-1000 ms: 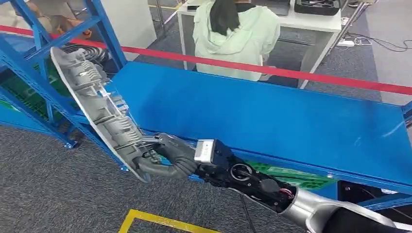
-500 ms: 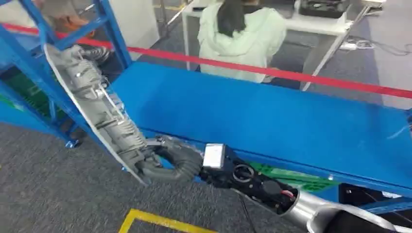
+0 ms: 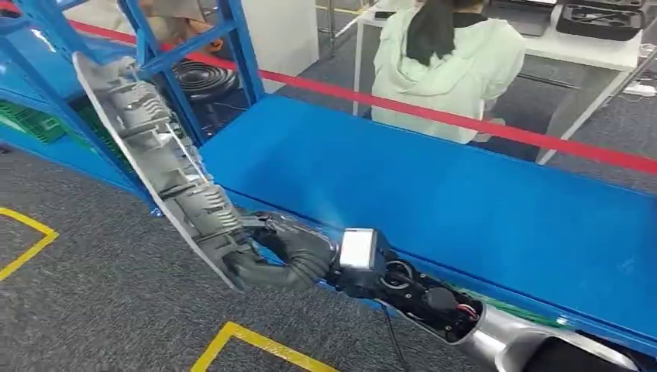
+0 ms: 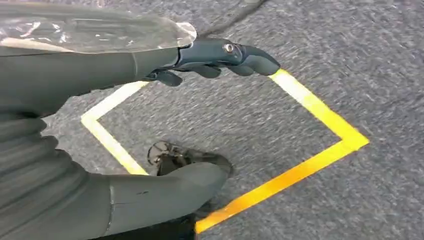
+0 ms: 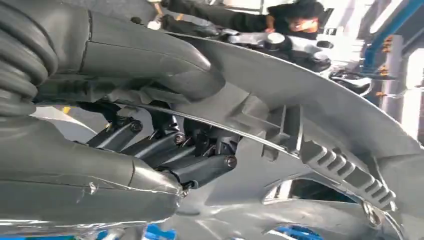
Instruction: Take the parts from the cabinet and place them on the table.
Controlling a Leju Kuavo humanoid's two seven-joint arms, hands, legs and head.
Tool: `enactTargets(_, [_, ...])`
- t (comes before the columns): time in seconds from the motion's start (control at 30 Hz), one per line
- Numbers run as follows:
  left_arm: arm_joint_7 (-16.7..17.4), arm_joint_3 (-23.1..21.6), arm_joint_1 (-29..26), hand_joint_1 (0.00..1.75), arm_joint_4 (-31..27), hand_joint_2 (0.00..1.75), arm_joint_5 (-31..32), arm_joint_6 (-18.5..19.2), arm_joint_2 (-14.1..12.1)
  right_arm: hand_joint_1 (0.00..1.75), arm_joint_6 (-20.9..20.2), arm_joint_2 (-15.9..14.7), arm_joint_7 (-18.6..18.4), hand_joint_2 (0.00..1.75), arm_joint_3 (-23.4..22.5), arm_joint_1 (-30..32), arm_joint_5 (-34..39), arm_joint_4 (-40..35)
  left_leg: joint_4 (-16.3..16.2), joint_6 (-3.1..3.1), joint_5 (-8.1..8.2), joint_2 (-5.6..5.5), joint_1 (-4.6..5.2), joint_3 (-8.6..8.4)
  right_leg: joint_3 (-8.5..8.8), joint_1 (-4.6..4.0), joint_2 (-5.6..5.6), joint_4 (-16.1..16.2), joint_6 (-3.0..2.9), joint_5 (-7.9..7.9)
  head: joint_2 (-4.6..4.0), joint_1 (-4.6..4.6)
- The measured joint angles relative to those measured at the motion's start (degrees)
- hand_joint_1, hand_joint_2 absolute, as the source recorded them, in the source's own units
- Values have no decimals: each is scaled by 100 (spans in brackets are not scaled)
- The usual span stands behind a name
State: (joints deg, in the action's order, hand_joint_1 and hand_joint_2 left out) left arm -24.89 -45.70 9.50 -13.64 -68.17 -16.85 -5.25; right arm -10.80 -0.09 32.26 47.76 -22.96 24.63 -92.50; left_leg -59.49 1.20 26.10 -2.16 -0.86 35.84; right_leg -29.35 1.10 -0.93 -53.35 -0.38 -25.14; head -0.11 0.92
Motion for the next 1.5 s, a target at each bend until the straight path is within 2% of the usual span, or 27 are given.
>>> enactTargets(0.07, [0, 0, 22, 0, 0, 175, 0, 0, -2, 175, -2, 0, 7, 175, -2, 6, 0, -28, -971, 51, 449, 134, -15, 495, -11, -13, 166, -1, -10, -7, 0, -37])
enactTargets(0.13, [2, 0, 14, 0, 0, 175, 2, 4, 0, 175, -4, 0, 2, 175, 2, 23, 0, -33, -1397, 89, 498, 166, -35, 727, -7, -3, 328, -3, -2, -26, 0, -46])
enactTargets(0.2, [7, 0, 0, 0, 0, 175, 11, 4, -9, 175, -13, 0, 0, 175, 2, 38, 2, -42, -680, 109, 84, 223, -69, 374, 9, 16, 473, -9, 35, -52, 0, -52])
enactTargets(0.23, [4, 0, 1, 0, 0, 175, 20, 4, -13, 175, -24, 0, 0, 175, 6, 37, 2, -52, -126, 117, -152, 353, -73, 78, 28, 25, 534, -19, 71, -76, 0, -52])
enactTargets(0.27, [4, 0, 13, 0, 0, 175, 37, 4, -11, 175, -26, 0, 0, 175, 6, 37, 4, -72, 367, 125, -315, 668, -72, -196, 50, 8, 596, -39, 121, -108, 0, -74])
enactTargets(0.3, [7, -2, 43, 0, 0, 175, 44, 4, 11, 175, -26, -2, 6, 175, 0, 39, 6, -101, 504, 89, -258, 721, -13, -236, 30, -42, 630, -79, 168, -159, 0, -119])
enactTargets(0.37, [24, -2, 40, 0, 0, 175, 72, 0, 9, 175, -18, -2, 9, 175, 0, 37, 4, -144, 457, -48, -240, 540, -14, -190, 76, -61, 750, -64, 214, -185, 0, 11])
enactTargets(0.43, [31, -2, 22, 0, 0, 175, 79, -2, 7, 175, -13, -2, 9, 175, 2, 38, 4, -157, 442, -134, -231, 386, -15, -180, 121, -30, 876, -65, 281, -225, 0, 13])
enactTargets(0.5, [50, -2, 14, 0, 0, 175, 87, -7, 11, 175, -9, -2, 11, 175, 0, 40, 6, -197, 454, -189, -233, 257, -39, -196, -21, 6, 394, -444, 313, -521, 0, 59])
enactTargets(0.53, [52, -2, 29, 0, 0, 175, 92, -9, 11, 175, -9, -4, 11, 175, 0, 51, 4, -212, 454, -219, -232, 199, -39, -197, -249, 2, 244, -921, 313, -769, 0, 101])
enactTargets(0.6, [55, -2, 41, 0, 0, 175, 94, -22, 9, 175, -2, -7, 15, 175, -9, 86, 4, -219, 452, -244, -220, 23, -4, -204, -803, -15, 125, -1970, 306, -1127, 0, 184])
enactTargets(0.67, [76, -2, 33, 0, 0, 175, 100, -22, 11, 175, -2, -7, 11, 175, -7, 114, 4, -219, 450, -261, -208, -160, 32, -236, -923, -24, 106, -2007, 250, -914, 0, 197])
enactTargets(0.73, [87, -2, 35, 0, 0, 175, 125, -24, 15, 175, 18, -7, 11, 175, -9, 124, 4, -234, 450, -266, -192, -348, 56, -286, -603, -63, 7, -1101, 139, -285, 0, 223])
enactTargets(0.77, [90, -2, 40, 0, 0, 175, 144, -31, 32, 175, 17, -9, 11, 175, -20, 122, 6, -243, 454, -261, -183, -427, 59, -306, -414, -75, -178, -579, 78, 19, 0, 238])
enactTargets(0.8, [96, -4, 57, 0, 0, 175, 164, -33, 66, 175, 20, -9, 18, 175, -31, 135, 6, -247, 454, -249, -181, -481, 63, -292, -317, -58, -472, -359, 20, 26, 0, 201])
enactTargets(0.93, [125, -7, 40, 0, 0, 175, 227, -50, 68, 175, 24, -9, 18, 175, -39, 135, 30, -284, 512, -113, -220, -776, 12, -240, -211, -74, -229, -131, 32, 13, 0, 245])
enactTargets(0.97, [129, -9, 26, 0, 0, 175, 225, -57, 42, 175, 24, -4, 18, 175, -39, 137, 30, -293, 471, -113, -176, -616, 22, -240, -141, -2, -132, -37, 42, 51, 0, 236])
enactTargets(1.0, [125, -11, 35, 0, 0, 175, 232, -57, 70, 175, 24, -4, 18, 175, -42, 148, 30, -293, 336, -73, -82, -297, 72, -178, -106, -8, -92, 8, 24, 56, 0, 197])
enactTargets(1.03, [131, -11, 66, 0, 0, 175, 227, -57, 72, 175, 33, -7, 28, 175, -50, 148, 35, -295, -139, -42, 183, -7, 60, 60, -88, -22, 21, 7, 2, 48, 0, 101])
enactTargets(1.13, [144, -11, 91, 0, 0, 175, 214, -57, 81, 175, 5, -7, 65, 175, -57, 168, 33, -293, -1364, 45, 591, 171, -3, 729, -77, -40, 277, -1, -8, 11, 0, 31])
enactTargets(1.17, [151, -11, 84, 0, 0, 175, 203, -57, 83, 175, -28, -7, 68, 175, -57, 174, 30, -288, -1364, 60, 522, 183, -18, 753, -72, -39, 343, -5, 1, -1, 0, 9])
enactTargets(1.23, [162, -11, 63, 0, 0, 175, 188, -57, 76, 175, -74, -7, 85, 175, -57, 177, 30, -286, -592, 82, 60, 231, -49, 388, -49, -34, 484, -28, 26, -45, 0, -11])
enactTargets(1.27, [164, -11, 60, 0, 0, 175, 179, -55, 72, 175, -105, -7, 101, 175, -59, 174, 26, -286, 19, 86, -212, 357, -52, 59, -26, -27, 551, -52, 60, -86, 0, -15])
enactTargets(1.3, [162, -11, 65, 0, 0, 175, 170, -55, 68, 175, -129, -4, 122, 175, -61, 171, 24, -286, 489, 89, -260, 625, -31, -154, -4, -32, 620, -90, 105, -129, 0, -26])
enactTargets(1.33, [153, -13, 66, 0, -2, 175, 164, -48, 96, 175, -146, -4, 129, 175, -68, 163, 24, -284, 402, 16, -257, 700, 1, -147, -9, -100, 654, -100, 140, -157, 0, -35])
enactTargets(1.47, [125, -13, 9, 0, 0, 175, 109, -50, 74, 175, -175, -2, 151, 175, -105, 157, 30, -278, 414, -137, -248, 396, -2, -115, 63, -84, 854, -108, 258, -230, 0, 26])
enactTargets(1.5, [122, -13, -12, 0, 0, 175, 98, -50, 81, 175, -181, -2, 153, 175, -112, 151, 30, -278, 423, -160, -256, 324, -17, -126, 55, -51, 580, -199, 293, -339, 0, 59])
